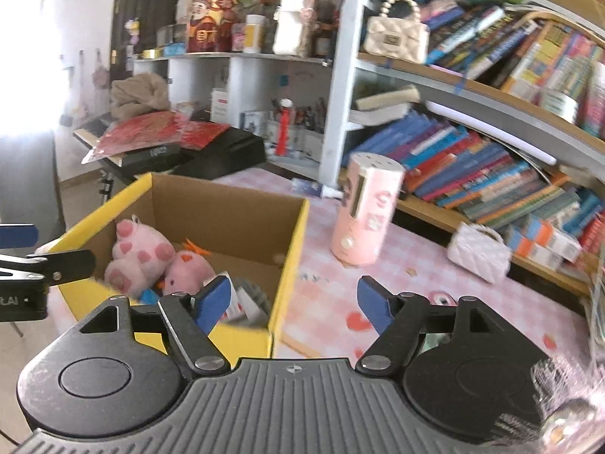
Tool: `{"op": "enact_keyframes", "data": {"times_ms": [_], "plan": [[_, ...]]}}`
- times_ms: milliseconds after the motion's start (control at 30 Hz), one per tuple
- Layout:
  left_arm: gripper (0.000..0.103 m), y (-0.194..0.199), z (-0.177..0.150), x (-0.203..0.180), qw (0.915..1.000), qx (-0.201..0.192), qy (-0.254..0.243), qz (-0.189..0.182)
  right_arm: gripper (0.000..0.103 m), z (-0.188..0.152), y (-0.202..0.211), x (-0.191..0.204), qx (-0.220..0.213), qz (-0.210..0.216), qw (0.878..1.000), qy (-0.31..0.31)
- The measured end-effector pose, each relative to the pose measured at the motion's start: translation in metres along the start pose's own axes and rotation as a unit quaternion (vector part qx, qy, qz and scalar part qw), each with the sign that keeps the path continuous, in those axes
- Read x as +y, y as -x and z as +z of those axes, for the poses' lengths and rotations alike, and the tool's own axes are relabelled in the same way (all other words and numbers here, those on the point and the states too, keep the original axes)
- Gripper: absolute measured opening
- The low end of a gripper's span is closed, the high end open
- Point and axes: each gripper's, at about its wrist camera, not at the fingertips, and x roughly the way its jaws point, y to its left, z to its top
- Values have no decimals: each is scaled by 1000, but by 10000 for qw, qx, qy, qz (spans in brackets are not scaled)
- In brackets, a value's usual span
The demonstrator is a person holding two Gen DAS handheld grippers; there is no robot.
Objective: Organize objects
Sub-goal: 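Withdraw both tools from the box back toward the mat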
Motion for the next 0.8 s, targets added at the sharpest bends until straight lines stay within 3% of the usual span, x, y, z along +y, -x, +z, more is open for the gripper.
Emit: {"op": "enact_keyframes", "data": {"times_ms": [433,567,800], "plan": [[87,33,-40,2,9990,410,-143,-52,80,-61,42,20,572,-407,9967,-403],[91,42,-51,2,9987,494,-148,-27,82,-73,52,26,644,-508,9955,-475],[95,54,-62,1,9979,582,-260,-66,93,-91,67,32,780,-639,9932,-578]]}}
